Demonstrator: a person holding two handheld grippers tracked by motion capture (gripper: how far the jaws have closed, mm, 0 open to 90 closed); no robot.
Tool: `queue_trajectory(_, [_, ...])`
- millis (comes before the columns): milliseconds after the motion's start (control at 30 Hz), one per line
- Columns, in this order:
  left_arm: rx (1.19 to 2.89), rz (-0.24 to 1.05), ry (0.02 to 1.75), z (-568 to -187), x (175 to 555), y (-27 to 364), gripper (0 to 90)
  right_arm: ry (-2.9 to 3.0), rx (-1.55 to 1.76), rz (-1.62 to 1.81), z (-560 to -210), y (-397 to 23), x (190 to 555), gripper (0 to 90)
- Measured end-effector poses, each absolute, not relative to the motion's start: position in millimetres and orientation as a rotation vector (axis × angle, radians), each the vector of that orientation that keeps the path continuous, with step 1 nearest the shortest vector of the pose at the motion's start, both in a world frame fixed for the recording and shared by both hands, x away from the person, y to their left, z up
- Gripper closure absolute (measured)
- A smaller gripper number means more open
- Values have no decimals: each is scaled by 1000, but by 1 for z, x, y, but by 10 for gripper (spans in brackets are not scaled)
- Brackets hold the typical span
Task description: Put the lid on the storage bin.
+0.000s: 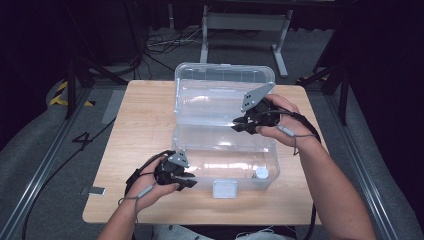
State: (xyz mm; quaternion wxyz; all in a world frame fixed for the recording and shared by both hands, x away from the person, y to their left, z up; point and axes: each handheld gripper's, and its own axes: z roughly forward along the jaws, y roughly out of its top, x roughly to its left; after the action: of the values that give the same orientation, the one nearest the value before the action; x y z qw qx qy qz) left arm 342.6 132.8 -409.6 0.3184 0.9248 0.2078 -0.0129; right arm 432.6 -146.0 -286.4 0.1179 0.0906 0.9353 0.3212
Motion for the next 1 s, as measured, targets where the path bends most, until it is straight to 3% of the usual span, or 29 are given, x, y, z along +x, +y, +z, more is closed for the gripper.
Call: queue_trajectory(1000, [2447, -24, 540, -409, 342, 132, 740, 2747, 207, 915, -290, -148, 408, 776])
